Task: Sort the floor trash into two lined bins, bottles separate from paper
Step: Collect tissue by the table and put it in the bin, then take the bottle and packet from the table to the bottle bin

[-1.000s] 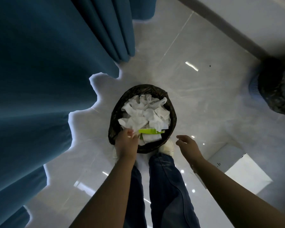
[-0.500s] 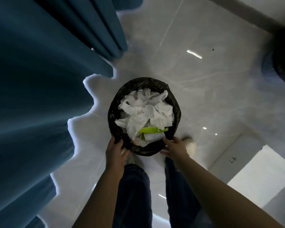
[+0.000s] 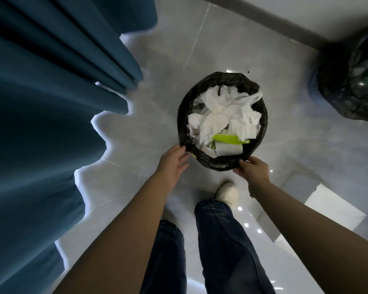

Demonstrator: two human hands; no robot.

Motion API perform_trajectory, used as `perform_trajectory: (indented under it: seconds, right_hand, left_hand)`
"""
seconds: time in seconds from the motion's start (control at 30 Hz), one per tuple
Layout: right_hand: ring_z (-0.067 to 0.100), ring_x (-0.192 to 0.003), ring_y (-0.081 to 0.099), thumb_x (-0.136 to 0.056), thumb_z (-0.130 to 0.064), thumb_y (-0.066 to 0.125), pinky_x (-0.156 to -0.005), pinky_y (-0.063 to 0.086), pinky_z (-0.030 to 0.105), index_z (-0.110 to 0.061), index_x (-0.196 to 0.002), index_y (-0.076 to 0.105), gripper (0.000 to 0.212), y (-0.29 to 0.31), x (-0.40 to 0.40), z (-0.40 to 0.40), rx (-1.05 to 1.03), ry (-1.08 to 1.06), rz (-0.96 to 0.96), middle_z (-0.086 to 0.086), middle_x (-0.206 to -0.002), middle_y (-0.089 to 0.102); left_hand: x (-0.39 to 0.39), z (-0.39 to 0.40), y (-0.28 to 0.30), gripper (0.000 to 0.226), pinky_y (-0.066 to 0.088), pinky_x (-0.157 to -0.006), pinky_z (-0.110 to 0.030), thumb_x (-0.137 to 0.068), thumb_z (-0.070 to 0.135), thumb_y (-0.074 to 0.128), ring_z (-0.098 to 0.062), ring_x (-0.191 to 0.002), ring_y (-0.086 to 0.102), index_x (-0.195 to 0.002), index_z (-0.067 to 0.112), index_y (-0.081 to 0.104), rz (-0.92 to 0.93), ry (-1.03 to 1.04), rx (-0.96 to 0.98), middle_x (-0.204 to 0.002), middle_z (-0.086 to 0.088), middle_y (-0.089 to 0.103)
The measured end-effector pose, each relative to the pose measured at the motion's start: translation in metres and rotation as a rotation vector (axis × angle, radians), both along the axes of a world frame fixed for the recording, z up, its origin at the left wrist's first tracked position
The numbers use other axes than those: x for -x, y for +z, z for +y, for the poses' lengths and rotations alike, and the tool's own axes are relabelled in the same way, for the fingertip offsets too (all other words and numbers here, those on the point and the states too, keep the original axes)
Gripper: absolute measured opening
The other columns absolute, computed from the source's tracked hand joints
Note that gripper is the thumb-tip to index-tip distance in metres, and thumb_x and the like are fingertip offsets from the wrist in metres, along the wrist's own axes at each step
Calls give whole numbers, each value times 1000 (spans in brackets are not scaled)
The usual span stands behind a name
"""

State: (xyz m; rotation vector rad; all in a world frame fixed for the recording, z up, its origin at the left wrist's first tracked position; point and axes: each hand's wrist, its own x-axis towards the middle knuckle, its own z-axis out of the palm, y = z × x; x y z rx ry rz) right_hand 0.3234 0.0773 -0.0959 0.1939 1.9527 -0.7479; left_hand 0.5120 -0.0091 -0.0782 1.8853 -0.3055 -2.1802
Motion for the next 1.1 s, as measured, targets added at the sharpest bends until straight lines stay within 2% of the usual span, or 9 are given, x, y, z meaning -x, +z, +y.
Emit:
perform_trajectory:
  seconds: [0.07, 0.17, 0.23, 0.3, 0.43, 0.6, 0.73, 0.97, 1.1]
  right_hand:
    - [26, -83, 61, -90, -3, 58, -71, 56, 29, 1, -113, 59, 23, 11, 13, 8, -37, 88, -13, 16, -98, 61]
    - [25, -106, 54, -88, -13, 62, -90, 43, 34, -4, -120, 61, 34, 39, 21, 26, -112, 291, -71, 12, -114, 59]
    - [29, -113, 53, -90, -10, 58, -95, 41, 37, -4, -120, 60, 31, 77, 20, 34, -84, 353, -175, 15, -119, 58]
    - [32, -114, 54, -92, -9, 55, -96, 41, 38, -4, -119, 60, 28, 121, 21, 40, -40, 381, -212, 18, -119, 60]
    - [27, -105, 56, -93, -10, 53, -92, 42, 35, -5, -119, 60, 27, 211, 14, 41, 50, 511, -201, 18, -121, 61]
    - [30, -99, 59, -94, -8, 49, -82, 44, 32, -7, -113, 60, 22, 333, 8, 40, 214, 604, -193, 22, -119, 61]
    - [26, -110, 58, -92, -10, 52, -90, 43, 31, -11, -113, 63, 24, 412, -2, 61, 385, 624, -153, 11, -113, 64]
    - [23, -103, 63, -92, -8, 51, -94, 47, 39, -20, -98, 67, 22, 520, -37, 190, 611, 533, -55, 10, -109, 69]
    - [22, -100, 64, -92, -8, 51, -92, 48, 37, -21, -101, 66, 22, 578, -52, 261, 678, 649, -63, 5, -107, 70]
  left_hand:
    - [7, -1, 10, 46, 32, -102, -28, -98, 14, 46, -24, -132, 41, -143, 13, 38, -164, -106, 5, -147, -11, 39]
    - [3, 8, 40, 53, 36, -96, -25, -96, 10, 49, -23, -132, 39, -146, 12, 31, -290, -304, 53, -149, -5, 35]
    - [-5, 23, 77, 48, 43, -85, -25, -97, 10, 49, -21, -124, 45, -143, 10, 36, -258, -271, 16, -146, -8, 39]
    - [-9, 41, 121, 40, 45, -77, -23, -97, 10, 47, -19, -114, 50, -137, 11, 45, -198, -169, -3, -140, -11, 48]
    - [-8, 72, 209, 39, 40, -103, -33, -97, 11, 48, -21, -123, 50, -137, 11, 47, -134, -7, 69, -136, -9, 52]
    - [11, 115, 332, 31, 40, -105, -37, -95, 13, 52, -21, -120, 54, -126, 19, 54, -49, 219, 211, -130, -5, 57]
    - [22, 153, 411, 27, 47, -94, -31, -92, 12, 56, -15, -114, 59, -117, 23, 60, 58, 236, 366, -120, 0, 64]
    - [-17, 260, 514, 29, 45, -99, -32, -94, 13, 54, -11, -113, 61, -122, 19, 60, 83, 176, 630, -122, 4, 65]
    - [-37, 343, 580, 26, 46, -99, -32, -92, 11, 55, -11, -111, 61, -116, 20, 62, 57, 85, 709, -119, 5, 66]
